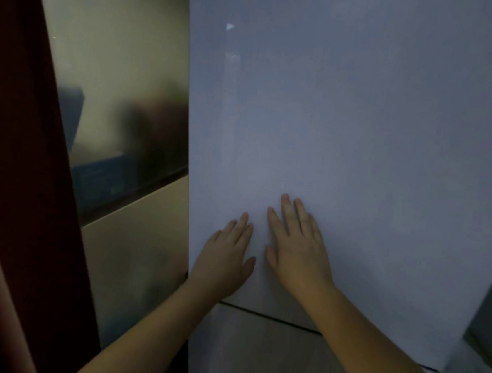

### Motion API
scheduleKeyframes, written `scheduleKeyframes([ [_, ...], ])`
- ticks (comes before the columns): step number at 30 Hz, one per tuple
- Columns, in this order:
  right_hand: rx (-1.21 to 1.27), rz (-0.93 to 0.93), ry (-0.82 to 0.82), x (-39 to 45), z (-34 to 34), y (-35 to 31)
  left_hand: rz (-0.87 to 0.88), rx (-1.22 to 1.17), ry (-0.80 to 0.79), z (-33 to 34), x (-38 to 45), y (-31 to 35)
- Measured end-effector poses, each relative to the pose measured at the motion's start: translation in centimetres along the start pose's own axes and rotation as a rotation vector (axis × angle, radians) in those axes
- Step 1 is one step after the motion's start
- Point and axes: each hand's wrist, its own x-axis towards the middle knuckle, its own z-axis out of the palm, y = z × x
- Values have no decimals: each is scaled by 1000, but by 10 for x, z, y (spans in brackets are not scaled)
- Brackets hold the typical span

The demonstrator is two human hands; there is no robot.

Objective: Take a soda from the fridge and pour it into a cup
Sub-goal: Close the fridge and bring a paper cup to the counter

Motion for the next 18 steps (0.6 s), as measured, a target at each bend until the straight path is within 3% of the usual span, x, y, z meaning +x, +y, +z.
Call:
scheduleKeyframes([
  [7,73,1,-31,-28,-10,-1,6,-79,-32,2,-7,3],
  [18,151,98,-315,-99,-41,-16,-24,107,-210,-14,-73,20],
])
